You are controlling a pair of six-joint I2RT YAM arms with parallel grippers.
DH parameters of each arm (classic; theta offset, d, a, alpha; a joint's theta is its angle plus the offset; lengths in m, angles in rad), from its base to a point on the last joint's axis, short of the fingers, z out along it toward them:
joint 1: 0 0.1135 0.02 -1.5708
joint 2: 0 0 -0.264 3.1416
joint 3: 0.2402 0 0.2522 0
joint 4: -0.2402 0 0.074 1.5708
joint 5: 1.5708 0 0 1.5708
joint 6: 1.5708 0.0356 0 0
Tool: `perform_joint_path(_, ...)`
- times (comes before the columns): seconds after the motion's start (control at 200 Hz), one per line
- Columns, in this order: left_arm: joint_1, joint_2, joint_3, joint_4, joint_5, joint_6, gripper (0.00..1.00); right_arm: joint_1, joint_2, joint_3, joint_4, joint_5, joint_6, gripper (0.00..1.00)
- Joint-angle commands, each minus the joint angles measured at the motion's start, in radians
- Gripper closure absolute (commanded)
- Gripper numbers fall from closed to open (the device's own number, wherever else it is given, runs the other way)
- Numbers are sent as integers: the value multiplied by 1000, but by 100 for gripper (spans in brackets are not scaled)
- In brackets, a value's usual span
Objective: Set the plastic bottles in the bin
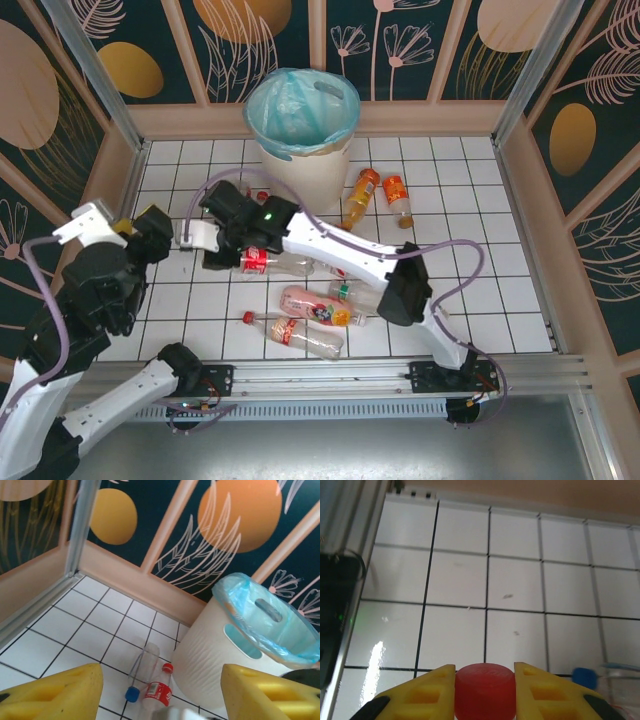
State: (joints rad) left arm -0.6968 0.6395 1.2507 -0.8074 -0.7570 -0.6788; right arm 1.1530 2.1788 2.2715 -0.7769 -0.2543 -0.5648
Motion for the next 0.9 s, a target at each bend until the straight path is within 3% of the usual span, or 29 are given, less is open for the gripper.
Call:
perform_joint_path(0.0, -4, 53, 42, 78, 59, 93, 36, -21, -96, -44, 58, -24, 69, 90)
perform_joint_path(0.265, -4, 265, 238, 160, 141, 241, 37, -93, -321, -180, 230, -65, 196, 96)
perform_joint_path(0.455, -4, 398, 368, 250, 223, 313, 39, -201, -537, -355, 490, -141, 323, 99)
perform_joint_path(0.57, -4, 461, 410, 315, 249, 349, 40, -263, -628, -403, 621, -124, 372, 100)
perform_joint_path(0.736, -3, 552, 471, 402, 271, 392, 40, -381, -673, -389, 743, -94, 414, 100)
perform_joint_path(0.896, -4, 625, 519, 480, 294, 418, 41, -495, -618, -338, 876, -99, 452, 100)
